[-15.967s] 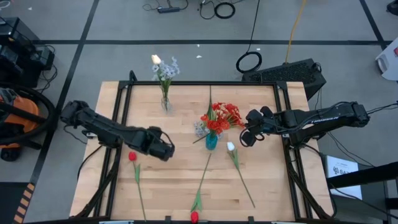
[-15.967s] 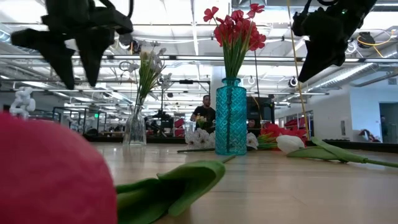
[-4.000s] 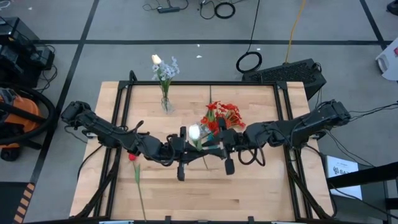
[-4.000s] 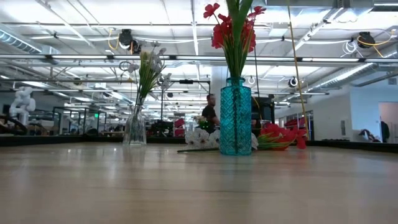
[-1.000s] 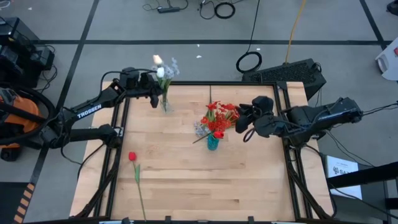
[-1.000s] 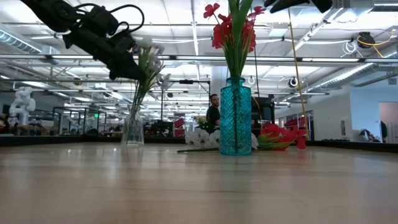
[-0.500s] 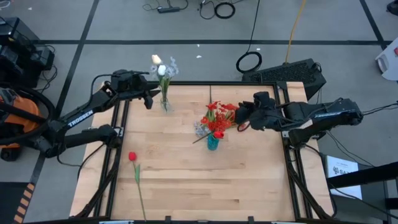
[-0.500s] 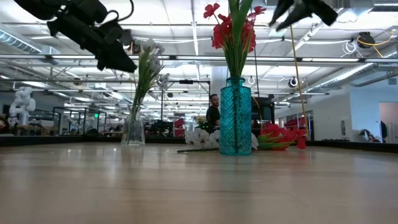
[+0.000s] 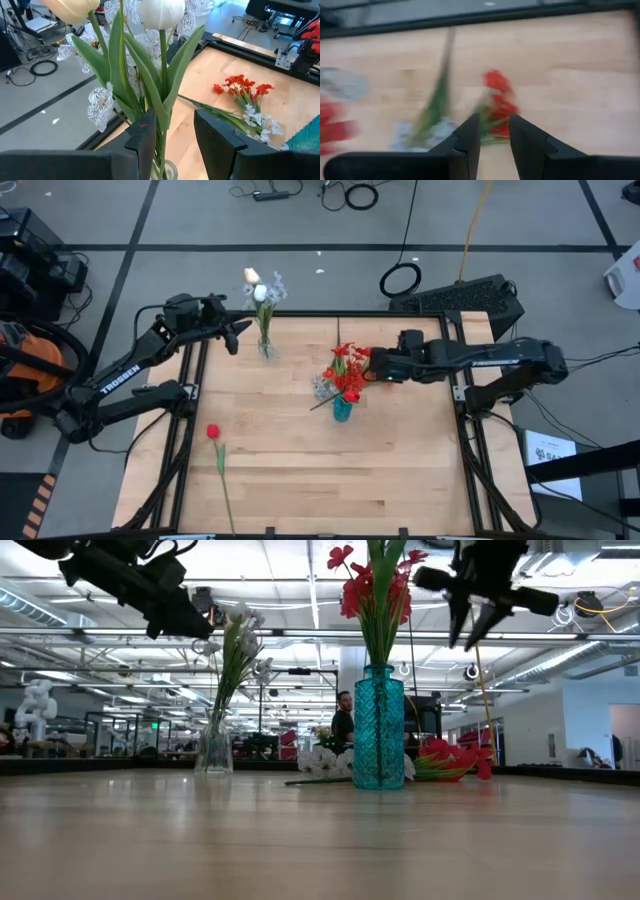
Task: Sort flowers into vase by color
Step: Move the white poppies to the center of the table
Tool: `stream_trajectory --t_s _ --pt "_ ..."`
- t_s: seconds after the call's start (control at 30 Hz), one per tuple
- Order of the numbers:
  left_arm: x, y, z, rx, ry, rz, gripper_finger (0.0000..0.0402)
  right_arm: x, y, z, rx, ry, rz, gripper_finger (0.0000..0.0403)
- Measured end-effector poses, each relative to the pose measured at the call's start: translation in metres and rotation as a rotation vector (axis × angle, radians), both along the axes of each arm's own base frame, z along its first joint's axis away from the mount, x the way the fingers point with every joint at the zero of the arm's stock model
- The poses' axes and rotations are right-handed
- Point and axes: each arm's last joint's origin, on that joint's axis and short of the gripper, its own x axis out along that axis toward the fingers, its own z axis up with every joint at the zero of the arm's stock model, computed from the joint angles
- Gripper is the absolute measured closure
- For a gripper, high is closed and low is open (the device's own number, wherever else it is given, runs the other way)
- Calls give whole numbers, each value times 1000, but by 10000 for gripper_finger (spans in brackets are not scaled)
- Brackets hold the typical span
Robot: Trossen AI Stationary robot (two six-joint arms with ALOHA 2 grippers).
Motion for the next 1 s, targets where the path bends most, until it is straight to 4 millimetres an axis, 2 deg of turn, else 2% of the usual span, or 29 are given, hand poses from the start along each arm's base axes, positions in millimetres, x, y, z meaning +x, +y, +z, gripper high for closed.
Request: stream_trajectory --t_s 0.2,0.43,0.67,0.8,1.0 --pt "-1 -1 -4 -30 27 0 263 -10 0 -9 52 146 -75 310" --pt "-1 -3 -6 -49 43 -5 263 -22 -3 2 48 147 -40 310" --pt "2 -15 0 -13 23 -71 263 -35 -3 6 36 181 38 313" --pt "5 -25 2 3 10 -129 263 -46 -3 -11 52 145 43 333" --pt "22 -41 1 21 23 -214 263 -63 0 -50 128 19 67 376"
